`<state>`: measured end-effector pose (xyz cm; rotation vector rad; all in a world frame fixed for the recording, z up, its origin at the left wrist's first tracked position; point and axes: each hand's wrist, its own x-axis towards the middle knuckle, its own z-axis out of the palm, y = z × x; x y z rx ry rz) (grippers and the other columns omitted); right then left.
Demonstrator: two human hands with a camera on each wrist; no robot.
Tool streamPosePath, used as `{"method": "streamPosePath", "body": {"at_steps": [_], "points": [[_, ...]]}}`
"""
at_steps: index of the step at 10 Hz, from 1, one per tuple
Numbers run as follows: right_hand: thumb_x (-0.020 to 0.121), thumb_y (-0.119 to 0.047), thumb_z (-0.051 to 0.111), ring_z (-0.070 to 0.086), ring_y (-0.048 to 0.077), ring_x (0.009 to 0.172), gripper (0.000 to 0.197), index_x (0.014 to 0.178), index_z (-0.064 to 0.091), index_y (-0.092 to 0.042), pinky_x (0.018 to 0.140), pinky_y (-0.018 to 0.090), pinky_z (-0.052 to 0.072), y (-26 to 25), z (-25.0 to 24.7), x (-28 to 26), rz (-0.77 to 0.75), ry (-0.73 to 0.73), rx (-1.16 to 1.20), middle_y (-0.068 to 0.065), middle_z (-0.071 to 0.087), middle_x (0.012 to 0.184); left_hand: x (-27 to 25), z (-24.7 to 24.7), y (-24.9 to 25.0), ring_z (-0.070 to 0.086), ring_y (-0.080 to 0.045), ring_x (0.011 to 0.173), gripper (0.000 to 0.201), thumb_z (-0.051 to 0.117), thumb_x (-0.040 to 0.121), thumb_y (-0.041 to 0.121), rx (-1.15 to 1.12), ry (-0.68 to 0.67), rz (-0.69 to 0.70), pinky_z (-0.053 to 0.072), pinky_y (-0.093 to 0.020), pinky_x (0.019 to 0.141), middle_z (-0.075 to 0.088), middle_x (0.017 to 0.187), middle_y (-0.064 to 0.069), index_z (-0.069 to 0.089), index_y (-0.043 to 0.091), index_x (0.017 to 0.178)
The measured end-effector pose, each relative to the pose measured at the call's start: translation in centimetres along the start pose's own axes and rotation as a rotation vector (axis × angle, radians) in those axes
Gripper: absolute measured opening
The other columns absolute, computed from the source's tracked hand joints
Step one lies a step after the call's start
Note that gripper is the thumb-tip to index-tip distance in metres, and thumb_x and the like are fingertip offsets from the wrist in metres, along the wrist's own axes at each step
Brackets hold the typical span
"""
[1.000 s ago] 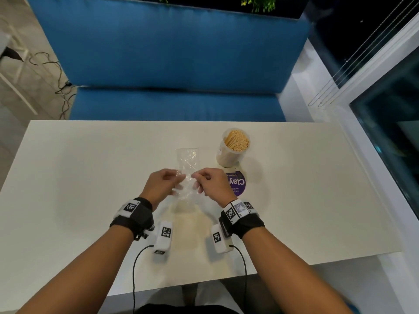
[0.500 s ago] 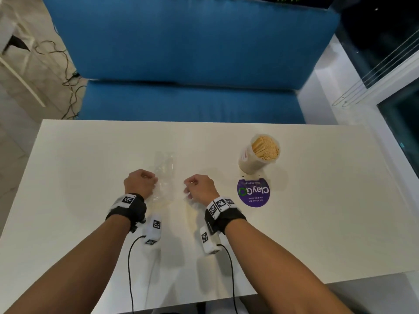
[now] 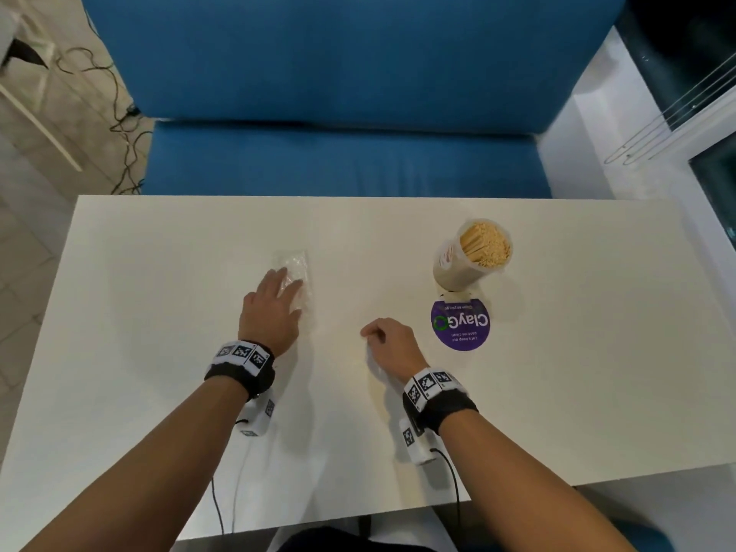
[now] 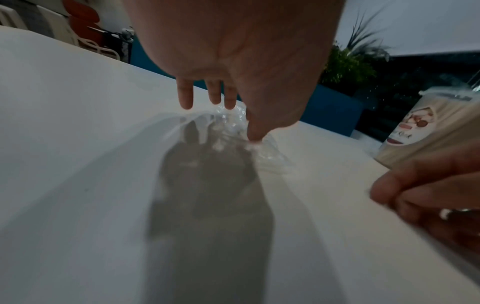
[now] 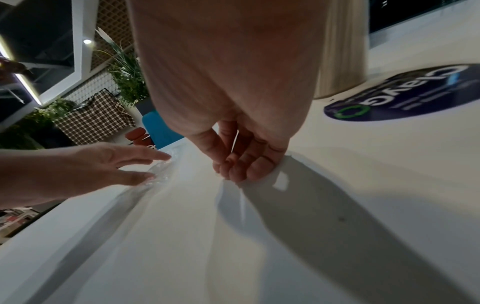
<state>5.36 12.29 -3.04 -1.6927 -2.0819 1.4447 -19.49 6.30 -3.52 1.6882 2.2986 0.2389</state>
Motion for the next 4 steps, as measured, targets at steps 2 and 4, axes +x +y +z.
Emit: {"method": "streamPosePath", "body": {"at_steps": [2,4], "points": [[0.099,-0.002,0.048,0.063,0.012,0.101,0.031,0.102,0.076,-0.015,0.084,0.009,0.042,1.9,-0.8,-2.2,0.005,0.022,-0.018,0.0,0.069,0.111,0.4,-0.1,-0.1,0.014,-0.028,0.156,0.062,0.053,0.098,0.022,0.085,-0.131,-0.016,0.03,-0.051,0.115,0.015,0.169,-0.008,0.033,0.023,0.156],[0.099,-0.004,0.048,0.064,0.014,0.105,0.029,0.104,0.075,-0.015,0.088,0.013,0.045,2.8,-1.1,-3.3,-0.004,0.018,-0.018,0.001,0.068,0.114,-0.1,-1.5,0.4,0.02,-0.033,0.153,0.056,0.051,0.099,0.016,-0.001,-0.098,-0.04,0.032,-0.055,0.115,0.019,0.168,-0.009,0.04,0.022,0.154]]}}
